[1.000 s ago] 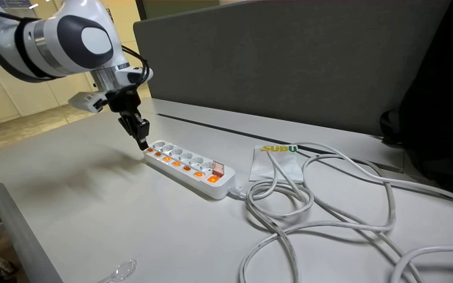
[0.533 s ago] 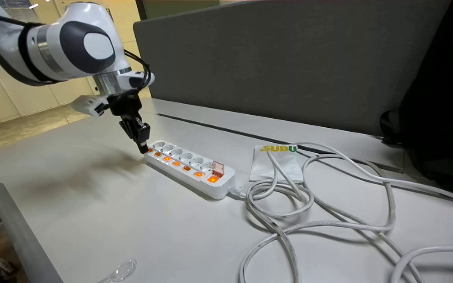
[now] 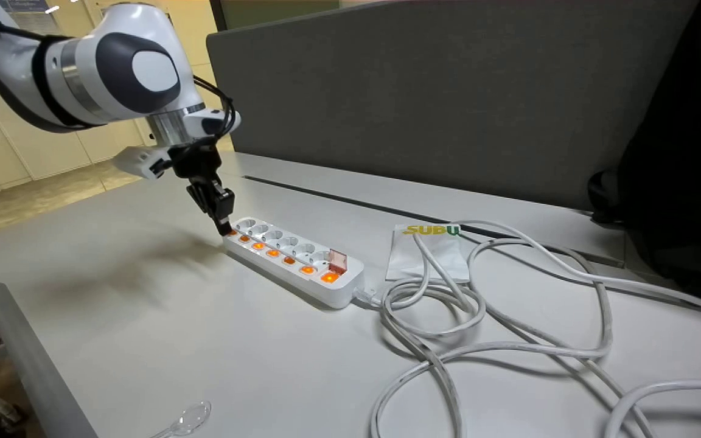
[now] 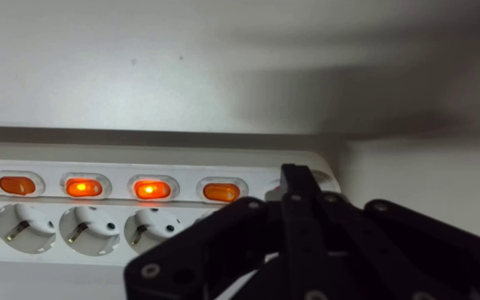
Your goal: Turn off the first switch on the left
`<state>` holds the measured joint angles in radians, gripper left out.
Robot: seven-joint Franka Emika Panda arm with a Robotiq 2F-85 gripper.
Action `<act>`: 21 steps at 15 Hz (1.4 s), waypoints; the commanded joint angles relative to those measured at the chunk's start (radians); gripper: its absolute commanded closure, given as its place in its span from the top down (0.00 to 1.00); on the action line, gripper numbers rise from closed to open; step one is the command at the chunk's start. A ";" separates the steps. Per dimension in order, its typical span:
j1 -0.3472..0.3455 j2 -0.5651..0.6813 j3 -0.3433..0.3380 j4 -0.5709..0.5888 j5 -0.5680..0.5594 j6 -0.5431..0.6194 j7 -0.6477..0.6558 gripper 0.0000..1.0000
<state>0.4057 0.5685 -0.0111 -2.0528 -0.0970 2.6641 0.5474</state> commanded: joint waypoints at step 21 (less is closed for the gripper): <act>0.044 0.080 -0.034 0.109 -0.029 -0.051 -0.022 0.00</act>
<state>0.4183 0.6040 -0.0236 -1.9943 -0.1029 2.6548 0.5037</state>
